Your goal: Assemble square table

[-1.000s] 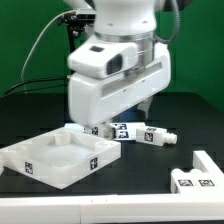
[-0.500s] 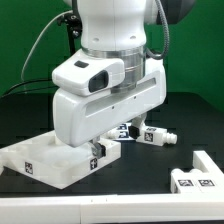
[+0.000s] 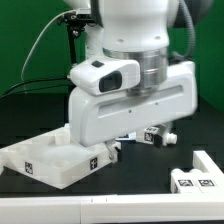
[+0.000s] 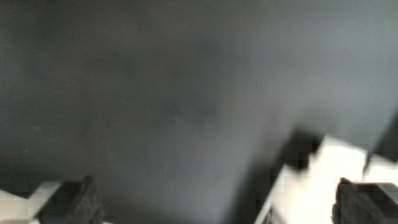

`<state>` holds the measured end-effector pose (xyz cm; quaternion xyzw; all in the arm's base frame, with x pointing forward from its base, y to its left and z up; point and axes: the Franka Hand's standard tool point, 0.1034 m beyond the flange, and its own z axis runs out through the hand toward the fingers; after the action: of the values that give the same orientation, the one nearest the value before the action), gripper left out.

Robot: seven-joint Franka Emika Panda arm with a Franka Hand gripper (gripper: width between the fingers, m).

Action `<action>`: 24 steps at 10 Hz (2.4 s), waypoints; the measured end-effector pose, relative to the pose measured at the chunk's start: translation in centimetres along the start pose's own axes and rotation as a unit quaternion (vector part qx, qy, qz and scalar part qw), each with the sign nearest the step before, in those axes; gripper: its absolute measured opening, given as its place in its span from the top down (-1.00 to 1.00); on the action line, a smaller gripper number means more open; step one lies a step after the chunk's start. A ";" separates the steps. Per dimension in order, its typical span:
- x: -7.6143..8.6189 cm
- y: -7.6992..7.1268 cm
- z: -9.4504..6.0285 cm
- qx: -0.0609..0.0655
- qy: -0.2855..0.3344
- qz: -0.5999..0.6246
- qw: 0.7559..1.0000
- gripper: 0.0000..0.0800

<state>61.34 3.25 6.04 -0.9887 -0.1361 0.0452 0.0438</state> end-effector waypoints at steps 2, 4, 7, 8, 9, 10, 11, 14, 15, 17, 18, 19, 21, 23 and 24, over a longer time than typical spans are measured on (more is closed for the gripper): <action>0.6 0.1 0.0 0.005 0.004 0.014 1.000 -0.62; 0.6 0.1 0.1 0.005 0.003 0.014 1.000 -0.62; 2.9 -0.4 0.5 0.008 0.006 0.137 0.991 -0.62; 3.6 -0.7 0.9 0.007 0.012 0.148 0.989 -0.62; 3.7 -0.6 1.1 0.006 0.016 0.148 0.989 -0.62; 3.7 -0.6 1.1 0.006 0.016 0.146 0.989 -0.62; 3.7 -0.6 1.1 0.006 0.016 0.146 0.989 -0.62; 3.6 -1.0 2.3 0.006 0.014 0.162 0.987 -0.62; 3.5 -1.1 2.7 0.005 0.017 0.161 0.987 -0.62; 3.4 -1.5 3.2 0.005 0.019 0.158 0.987 -0.62; 3.3 -1.3 3.4 0.005 0.019 0.159 0.987 -0.62; 3.4 -1.3 3.5 0.007 0.025 0.157 0.987 -0.62; 3.3 -1.0 3.4 0.007 0.034 0.142 0.989 -0.62; 3.1 -0.1 3.4 0.004 0.044 0.124 0.991 -0.62; 2.4 0.5 3.4 0.002 0.042 0.114 0.993 -0.62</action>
Offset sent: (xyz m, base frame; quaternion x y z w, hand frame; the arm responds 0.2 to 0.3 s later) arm 0.0000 0.0000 0.0000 0.0000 0.0000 0.0000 1.0000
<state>63.43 3.68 2.48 -0.9987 -0.0201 0.0090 0.0461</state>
